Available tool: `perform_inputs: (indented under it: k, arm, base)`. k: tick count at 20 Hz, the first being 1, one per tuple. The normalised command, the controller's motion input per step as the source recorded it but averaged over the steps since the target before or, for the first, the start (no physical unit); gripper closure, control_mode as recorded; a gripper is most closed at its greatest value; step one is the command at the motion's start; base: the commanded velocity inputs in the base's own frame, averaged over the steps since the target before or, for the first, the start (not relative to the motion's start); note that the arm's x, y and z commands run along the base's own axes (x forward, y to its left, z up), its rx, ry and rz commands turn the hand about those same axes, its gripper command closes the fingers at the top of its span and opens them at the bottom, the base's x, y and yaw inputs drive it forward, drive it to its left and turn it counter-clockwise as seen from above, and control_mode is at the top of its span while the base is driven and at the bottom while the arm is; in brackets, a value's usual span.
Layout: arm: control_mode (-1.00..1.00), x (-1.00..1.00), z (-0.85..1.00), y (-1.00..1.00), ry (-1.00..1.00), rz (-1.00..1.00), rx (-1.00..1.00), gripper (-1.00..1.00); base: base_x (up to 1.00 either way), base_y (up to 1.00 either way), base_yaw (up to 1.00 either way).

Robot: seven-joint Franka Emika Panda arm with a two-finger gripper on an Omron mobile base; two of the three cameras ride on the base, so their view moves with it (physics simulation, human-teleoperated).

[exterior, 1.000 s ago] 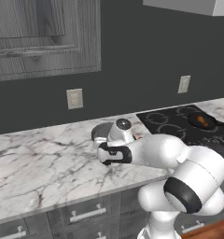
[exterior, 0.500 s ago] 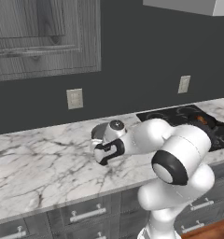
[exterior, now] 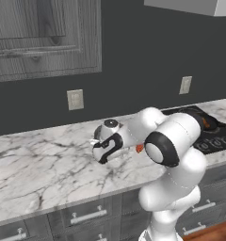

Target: Place both pans onto different burners. Then place the sweet potato and the chicken drumstick on different pans.

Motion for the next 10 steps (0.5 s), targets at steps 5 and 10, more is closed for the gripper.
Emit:
perform_inputs:
  k: [5,10]
  arm:
    - [-1.0,0.0,0.02,0.0,0.0,-0.03,0.01,1.0]
    - [-1.0,-0.15,0.21,-0.15,0.0,0.0,0.03,1.0]
  base:
    - [0.0,0.0,0.0]
    - [0.0,0.0,0.0]
